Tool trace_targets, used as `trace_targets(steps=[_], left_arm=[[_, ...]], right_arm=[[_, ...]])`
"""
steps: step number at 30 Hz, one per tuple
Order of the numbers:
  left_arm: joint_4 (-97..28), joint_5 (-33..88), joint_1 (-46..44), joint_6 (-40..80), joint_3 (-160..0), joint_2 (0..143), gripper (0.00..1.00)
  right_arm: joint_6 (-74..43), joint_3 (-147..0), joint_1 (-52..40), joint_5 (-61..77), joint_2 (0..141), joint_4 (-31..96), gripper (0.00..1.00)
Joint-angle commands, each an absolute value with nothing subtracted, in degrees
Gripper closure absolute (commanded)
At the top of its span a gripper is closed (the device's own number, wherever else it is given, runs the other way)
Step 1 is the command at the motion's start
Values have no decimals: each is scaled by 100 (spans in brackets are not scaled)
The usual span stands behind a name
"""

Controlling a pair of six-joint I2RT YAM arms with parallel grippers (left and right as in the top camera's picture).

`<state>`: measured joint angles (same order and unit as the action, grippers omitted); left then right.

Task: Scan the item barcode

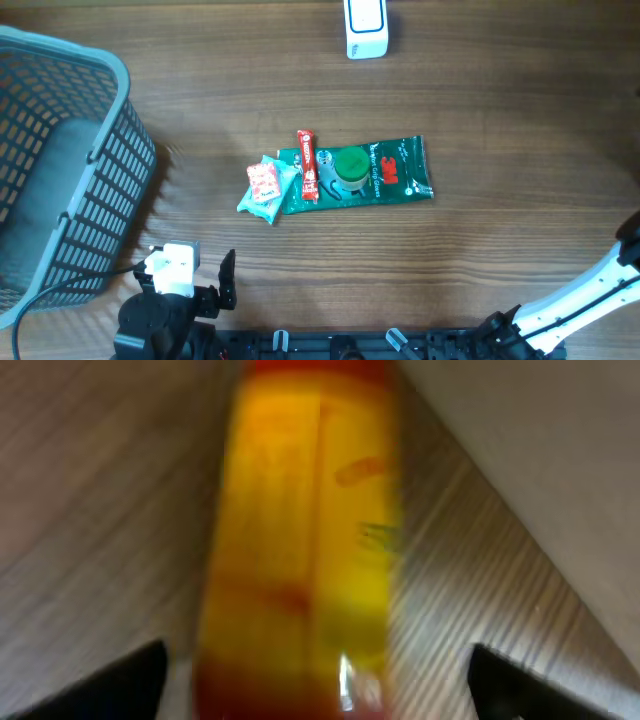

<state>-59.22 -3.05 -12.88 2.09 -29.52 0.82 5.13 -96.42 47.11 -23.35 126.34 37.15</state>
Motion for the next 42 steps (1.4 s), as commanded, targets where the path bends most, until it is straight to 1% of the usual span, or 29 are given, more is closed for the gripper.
trace_targets(steps=[1,6,8,10,13,16,18,19,21,22,23,24,25,26,30,35,40,41,42], left_arm=[[-5918,-239,-1262,222,-2971,47,0],[-5918,-237,-1262,222,-2971,47,0],[-5918,-237,-1262,222,-2971,47,0],[-5918,-237,-1262,222,-2971,47,0],[-5918,-237,-1262,222,-2971,47,0],[-5918,-237,-1262,222,-2971,47,0],[-5918,-237,-1262,222,-2971,47,0],[-5918,-237,-1262,222,-2971,47,0],[-5918,-237,-1262,222,-2971,47,0],[-5918,-237,-1262,222,-2971,47,0],[-5918,-239,-1262,220,-2971,47,0],[-5918,-239,-1262,222,-2971,47,0],[-5918,-237,-1262,222,-2971,47,0],[-5918,-237,-1262,222,-2971,47,0],[-5918,-239,-1262,222,-2971,47,0],[-5918,-237,-1262,222,-2971,47,0],[-5918,-237,-1262,222,-2971,47,1],[-5918,-237,-1262,222,-2971,47,0],[-5918,-239,-1262,222,-2971,47,0]], right_arm=[[-532,-9758,4604,-1951,12350,3885,0],[-751,-9896,4364,150,11430,4104,0],[-1238,-9896,3957,1313,10735,4217,0],[-1815,-9896,3433,1802,10241,4456,1],[-2895,-9894,2314,2005,9762,5205,0],[-3474,-9876,926,1986,9732,5961,0],[-4495,-9717,-45,1942,9819,6355,0],[-5179,-9629,-434,1940,9880,6462,0],[-5839,-9515,-989,1927,9972,6357,0],[-5889,-9487,-1321,1820,10053,6340,0],[-6182,-9485,-1559,1678,10136,6473,0],[-6768,-9485,-1715,1527,10215,6700,0],[-7752,-9478,-1900,1402,10315,6984,0],[-8202,-9474,-2027,1367,10392,7019,0],[-9188,-9474,-2418,1406,10814,6971,0],[-9767,-9474,-2755,1599,11474,6711,0],[-9732,-9474,-2801,1581,11799,6438,0],[-9603,-9474,-2801,1546,11806,6482,4],[-9327,-9474,-2801,1444,11806,6482,13]])
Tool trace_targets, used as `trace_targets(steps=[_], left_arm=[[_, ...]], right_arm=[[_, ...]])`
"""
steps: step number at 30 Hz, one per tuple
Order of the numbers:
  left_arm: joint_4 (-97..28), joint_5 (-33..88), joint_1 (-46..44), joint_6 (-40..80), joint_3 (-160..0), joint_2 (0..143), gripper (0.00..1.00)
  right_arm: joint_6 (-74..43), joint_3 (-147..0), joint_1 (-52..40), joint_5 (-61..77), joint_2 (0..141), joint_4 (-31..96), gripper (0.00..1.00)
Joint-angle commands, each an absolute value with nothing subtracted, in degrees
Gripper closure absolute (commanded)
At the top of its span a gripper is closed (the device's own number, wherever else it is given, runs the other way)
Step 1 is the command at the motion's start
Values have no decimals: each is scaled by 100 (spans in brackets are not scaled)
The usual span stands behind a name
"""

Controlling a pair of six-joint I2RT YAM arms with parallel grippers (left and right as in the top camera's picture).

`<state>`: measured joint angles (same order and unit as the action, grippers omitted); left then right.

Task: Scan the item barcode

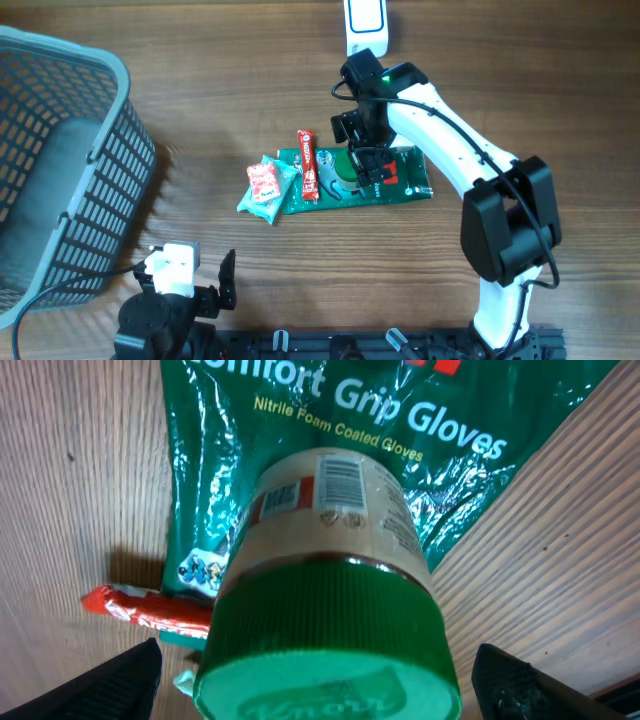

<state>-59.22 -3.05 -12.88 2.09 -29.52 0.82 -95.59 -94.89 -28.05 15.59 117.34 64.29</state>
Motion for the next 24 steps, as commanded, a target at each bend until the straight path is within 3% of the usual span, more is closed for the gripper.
trace_targets(steps=[1,3,5,7,10,11,14,19,20,24], left_arm=[[-5918,-237,-1262,222,-2971,47,0],[-5918,-237,-1262,222,-2971,47,0],[-5918,-237,-1262,222,-2971,47,0],[-5918,-239,-1262,222,-2971,47,0],[-5918,-237,-1262,222,-2971,47,0],[-5918,-237,-1262,222,-2971,47,0],[-5918,-237,-1262,222,-2971,47,0],[-5918,-239,-1262,222,-2971,47,0],[-5918,-237,-1262,222,-2971,47,0],[-5918,-239,-1262,222,-2971,47,0]], right_arm=[[-8976,-9474,-2801,1315,11806,6479,17],[-8009,-9474,-2801,1227,11806,6479,22],[-6873,-9476,-2801,1227,11793,6477,33],[-5752,-9502,-2799,1225,11769,6447,34],[-2370,-9703,-2773,1157,11640,6628,37],[-1568,-9802,-2768,1020,11563,6849,36],[-738,-10047,-2770,-91,11371,7201,15],[-1194,-10728,-2768,-99,11019,7402,0],[-1981,-10805,-2768,-97,10947,7397,0],[-7172,-10722,-2786,349,10888,8414,0]])
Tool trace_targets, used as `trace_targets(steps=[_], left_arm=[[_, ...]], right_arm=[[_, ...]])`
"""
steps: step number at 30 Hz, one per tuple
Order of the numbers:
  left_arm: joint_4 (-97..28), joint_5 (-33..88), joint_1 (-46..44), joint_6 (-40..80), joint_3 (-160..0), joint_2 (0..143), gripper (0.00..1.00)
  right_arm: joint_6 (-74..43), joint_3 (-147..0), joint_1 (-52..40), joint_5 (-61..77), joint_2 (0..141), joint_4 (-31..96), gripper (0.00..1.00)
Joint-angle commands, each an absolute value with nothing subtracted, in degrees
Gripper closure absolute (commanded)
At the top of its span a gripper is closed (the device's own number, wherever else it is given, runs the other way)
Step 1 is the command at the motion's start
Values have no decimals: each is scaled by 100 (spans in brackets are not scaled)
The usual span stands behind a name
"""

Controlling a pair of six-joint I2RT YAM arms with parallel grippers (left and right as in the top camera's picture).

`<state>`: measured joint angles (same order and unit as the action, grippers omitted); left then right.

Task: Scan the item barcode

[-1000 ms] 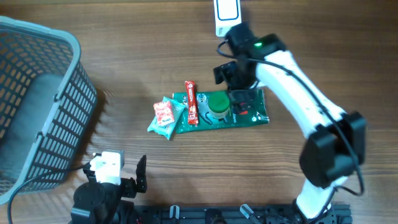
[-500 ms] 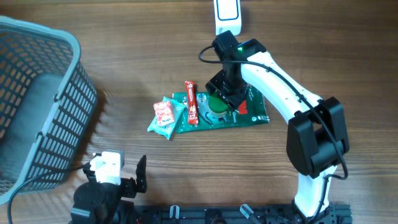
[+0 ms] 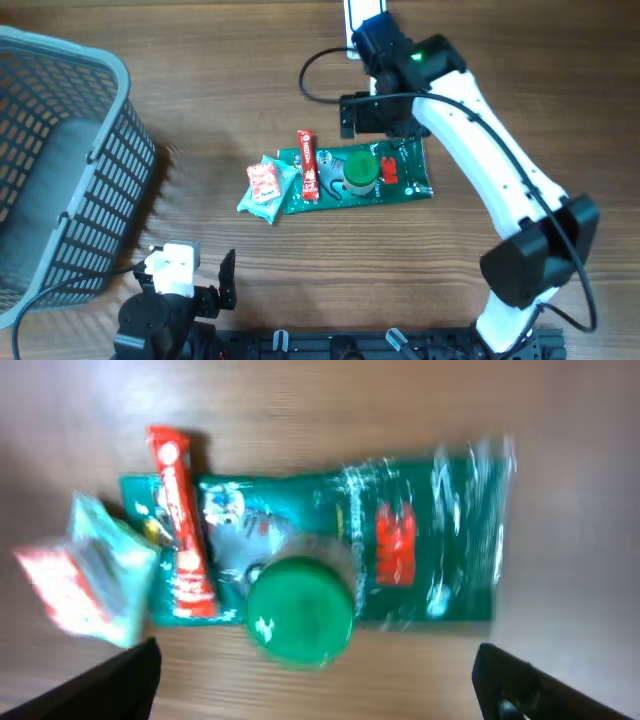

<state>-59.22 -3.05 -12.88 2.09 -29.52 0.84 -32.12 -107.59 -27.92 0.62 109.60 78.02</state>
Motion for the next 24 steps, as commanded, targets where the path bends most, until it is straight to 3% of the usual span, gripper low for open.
trace_targets(steps=[1,3,5,12,19,20,23,24], left_arm=[[-5918,-237,-1262,222,-2971,47,0],[-5918,-237,-1262,222,-2971,47,0],[-5918,-237,-1262,222,-2971,47,0],[-5918,-237,-1262,222,-2971,47,0],[-5918,-237,-1262,222,-2971,47,0],[-5918,-237,-1262,222,-2971,47,0],[-5918,-237,-1262,222,-2971,47,0],[-5918,-237,-1262,222,-2971,47,0]], right_arm=[[-8383,-10582,-2823,438,10888,8619,0],[-9633,-10328,-2882,416,10890,8477,0],[-10112,-9968,-2908,530,10890,7891,0],[-10438,-8899,-2908,1107,11028,6141,0],[-10318,-8460,-2908,1286,11037,5789,1],[-10162,-8460,-2908,1275,11037,5789,2],[-9618,-8460,-2908,1267,11037,5791,21],[-9306,-8462,-2906,1253,11037,5784,22]])
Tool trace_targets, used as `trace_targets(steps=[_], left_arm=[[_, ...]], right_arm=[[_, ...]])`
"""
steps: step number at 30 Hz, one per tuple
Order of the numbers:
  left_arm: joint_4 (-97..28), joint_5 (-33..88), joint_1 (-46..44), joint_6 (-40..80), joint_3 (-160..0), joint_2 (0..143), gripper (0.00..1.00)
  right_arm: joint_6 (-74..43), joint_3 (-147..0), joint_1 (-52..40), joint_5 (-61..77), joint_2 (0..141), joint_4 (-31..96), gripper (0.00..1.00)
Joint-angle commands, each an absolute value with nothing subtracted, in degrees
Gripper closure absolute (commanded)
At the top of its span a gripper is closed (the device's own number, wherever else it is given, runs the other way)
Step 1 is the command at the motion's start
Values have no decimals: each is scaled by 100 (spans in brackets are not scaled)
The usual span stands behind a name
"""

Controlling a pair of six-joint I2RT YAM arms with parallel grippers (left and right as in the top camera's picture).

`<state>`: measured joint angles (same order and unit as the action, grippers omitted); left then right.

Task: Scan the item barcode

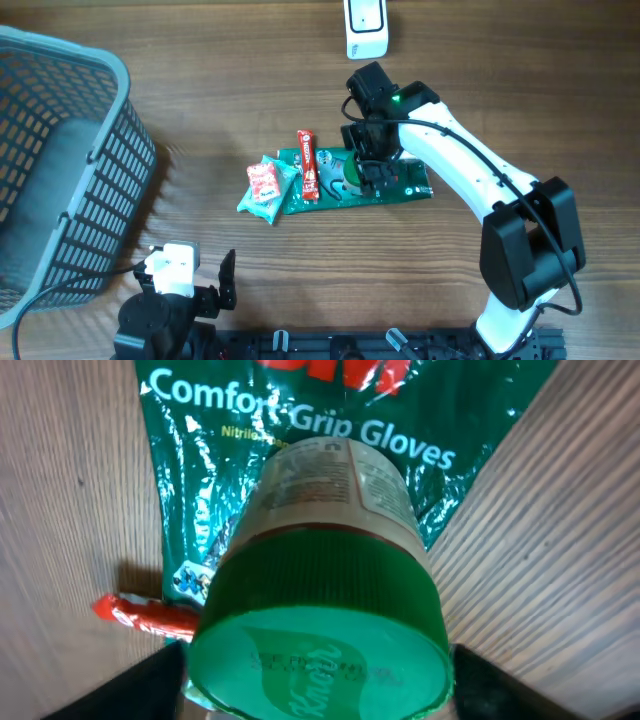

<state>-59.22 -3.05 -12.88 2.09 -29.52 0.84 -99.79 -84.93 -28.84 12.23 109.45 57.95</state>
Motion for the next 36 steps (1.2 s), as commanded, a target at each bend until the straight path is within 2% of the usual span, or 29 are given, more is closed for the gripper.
trace_targets(steps=[1,3,5,6,7,11,13,17,21,23,24,25,27,29,31,36], left_arm=[[-5918,-237,-1262,222,-2971,47,0],[-5918,-237,-1262,222,-2971,47,0],[-5918,-237,-1262,222,-2971,47,0],[-5918,-237,-1262,222,-2971,47,0],[-5918,-237,-1262,222,-2971,47,0],[-5918,-237,-1262,222,-2971,47,0],[-5918,-237,-1262,222,-2971,47,0],[-5918,-237,-1262,222,-2971,47,0],[-5918,-237,-1262,220,-2971,47,0],[-5918,-237,-1262,222,-2971,47,0],[-5918,-237,-1262,222,-2971,47,0],[-5918,-237,-1262,222,-2971,47,0],[-5918,-239,-1262,222,-2971,47,0],[-5918,-237,-1262,222,-2971,47,0],[-5918,-237,-1262,222,-2971,47,0],[-5918,-237,-1262,222,-2971,47,0]], right_arm=[[-8923,-8462,-2906,1256,11037,5780,26],[-7841,-8466,-2906,1253,11037,5780,31],[-6600,-8527,-2906,1229,11034,5780,32],[-5673,-8597,-2899,1160,11034,5800,32],[-4263,-8711,-2895,1103,11000,5883,31],[-958,-8858,-2891,1098,10877,6289,30],[-305,-8855,-2893,580,10879,6436,17],[-305,-9048,-2884,257,10864,6746,1],[-888,-9854,-2886,259,10790,7561,0],[-1946,-10226,-2886,259,10724,7695,0],[-2993,-10368,-2884,261,10722,7719,0],[-5227,-10412,-2880,322,10724,7856,0],[-7749,-10245,-2882,580,10726,8156,0],[-9343,-9977,-2910,646,10742,8020,0],[-9889,-9636,-2908,705,10744,7516,0],[-10409,-8626,-2934,1306,10746,5586,0]])
